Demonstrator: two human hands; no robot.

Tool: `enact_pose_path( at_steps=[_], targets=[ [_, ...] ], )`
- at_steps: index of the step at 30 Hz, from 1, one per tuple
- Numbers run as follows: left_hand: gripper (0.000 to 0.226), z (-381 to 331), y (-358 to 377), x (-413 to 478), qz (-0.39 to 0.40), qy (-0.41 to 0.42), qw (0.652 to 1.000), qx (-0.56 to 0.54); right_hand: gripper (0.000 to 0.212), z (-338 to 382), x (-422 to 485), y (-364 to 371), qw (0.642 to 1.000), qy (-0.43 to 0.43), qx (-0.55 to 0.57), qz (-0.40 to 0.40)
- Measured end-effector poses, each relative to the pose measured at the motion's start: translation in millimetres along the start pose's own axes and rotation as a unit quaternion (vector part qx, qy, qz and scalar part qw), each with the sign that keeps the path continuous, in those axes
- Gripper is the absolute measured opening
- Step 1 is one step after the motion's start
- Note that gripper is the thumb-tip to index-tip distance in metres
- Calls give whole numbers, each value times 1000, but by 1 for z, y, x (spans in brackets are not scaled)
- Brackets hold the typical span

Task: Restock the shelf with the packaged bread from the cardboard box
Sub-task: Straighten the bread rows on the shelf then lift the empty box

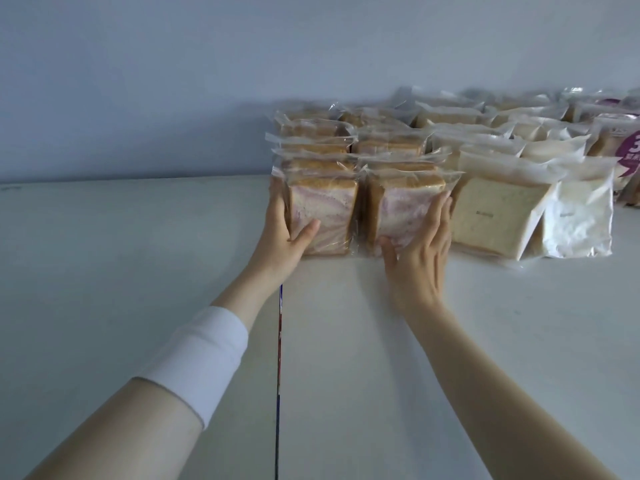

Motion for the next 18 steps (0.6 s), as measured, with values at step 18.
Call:
enact_pose_path(
  at_steps=[18],
  targets=[
    [54, -27, -13, 51, -123, 73, 990, 3, 43, 76, -50, 33, 949, -272, -145, -61]
  ],
)
Point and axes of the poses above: each hand's wrist, its own x-axis towards the middle knuckle, its own y-axis out of the palm, z = x × y, the point moved 10 cm from there along x, towards the middle knuckle, and after that the axes turned 15 degrees about y, right-handed, at the moved point
